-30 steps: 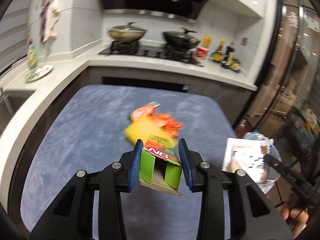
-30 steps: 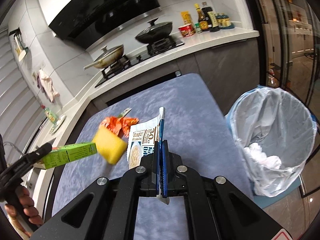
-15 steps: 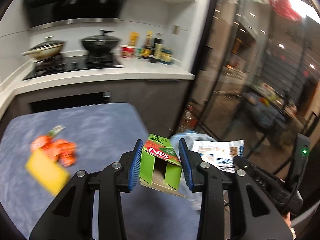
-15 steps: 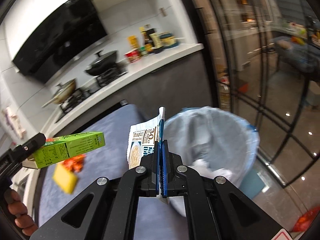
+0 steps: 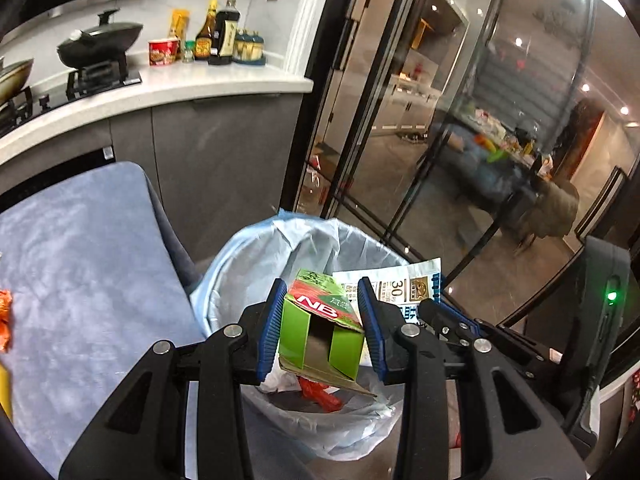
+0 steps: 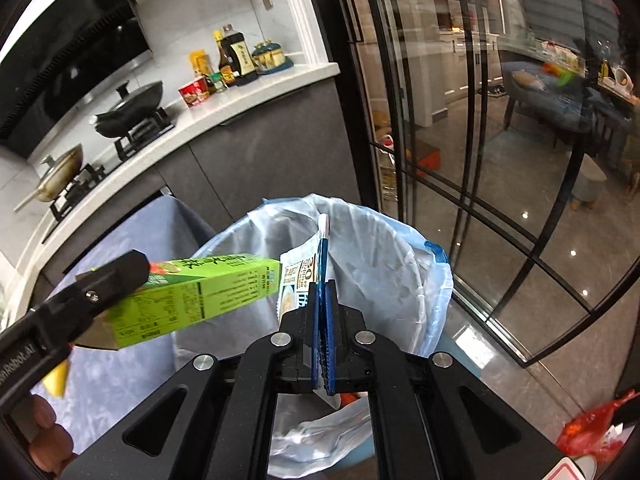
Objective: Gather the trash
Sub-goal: 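Carry the package and wasabi box over the bin and open both tools, then move both tools back over the table toward the yellow sponge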
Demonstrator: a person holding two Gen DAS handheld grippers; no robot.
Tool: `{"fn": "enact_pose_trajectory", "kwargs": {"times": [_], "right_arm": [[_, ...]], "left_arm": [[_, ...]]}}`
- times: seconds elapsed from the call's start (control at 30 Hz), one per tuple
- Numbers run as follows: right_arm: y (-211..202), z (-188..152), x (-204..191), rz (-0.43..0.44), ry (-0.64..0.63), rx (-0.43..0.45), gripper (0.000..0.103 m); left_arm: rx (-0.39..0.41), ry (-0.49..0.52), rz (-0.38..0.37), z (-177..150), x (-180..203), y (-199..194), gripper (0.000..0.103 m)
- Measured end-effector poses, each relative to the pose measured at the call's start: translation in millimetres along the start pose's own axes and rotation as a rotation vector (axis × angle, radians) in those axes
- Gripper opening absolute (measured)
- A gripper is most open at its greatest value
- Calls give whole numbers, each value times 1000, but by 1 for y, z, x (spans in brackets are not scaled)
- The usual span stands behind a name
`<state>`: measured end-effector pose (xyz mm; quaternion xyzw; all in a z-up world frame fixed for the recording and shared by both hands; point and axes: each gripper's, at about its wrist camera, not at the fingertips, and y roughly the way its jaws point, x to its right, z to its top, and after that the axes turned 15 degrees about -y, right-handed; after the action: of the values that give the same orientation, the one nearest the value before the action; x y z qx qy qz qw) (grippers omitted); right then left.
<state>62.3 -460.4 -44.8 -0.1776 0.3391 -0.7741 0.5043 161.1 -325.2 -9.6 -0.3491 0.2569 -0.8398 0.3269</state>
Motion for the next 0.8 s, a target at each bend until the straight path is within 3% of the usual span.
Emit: {"fn": "enact_pose_trajectory", "kwargs": {"times": [0.13, 0.17, 0.2, 0.3, 0.8], "right_arm": [[9, -3, 3, -5, 18, -9, 15], [9, -4, 4, -4, 23, -8, 19], [9, -4, 4, -4, 25, -5, 27], [6, -4, 3, -17, 23, 11, 34], [-17, -1, -28, 63, 1, 44, 36]], "left_arm": [[-43, 0, 15, -7, -4, 18, 37], [-43, -2, 19, -7, -6, 20, 40], [-39, -5, 24, -8, -7, 20, 51], [3, -8, 53, -8, -11, 13, 67], [92, -37, 121, -5, -32, -31, 70]]}}
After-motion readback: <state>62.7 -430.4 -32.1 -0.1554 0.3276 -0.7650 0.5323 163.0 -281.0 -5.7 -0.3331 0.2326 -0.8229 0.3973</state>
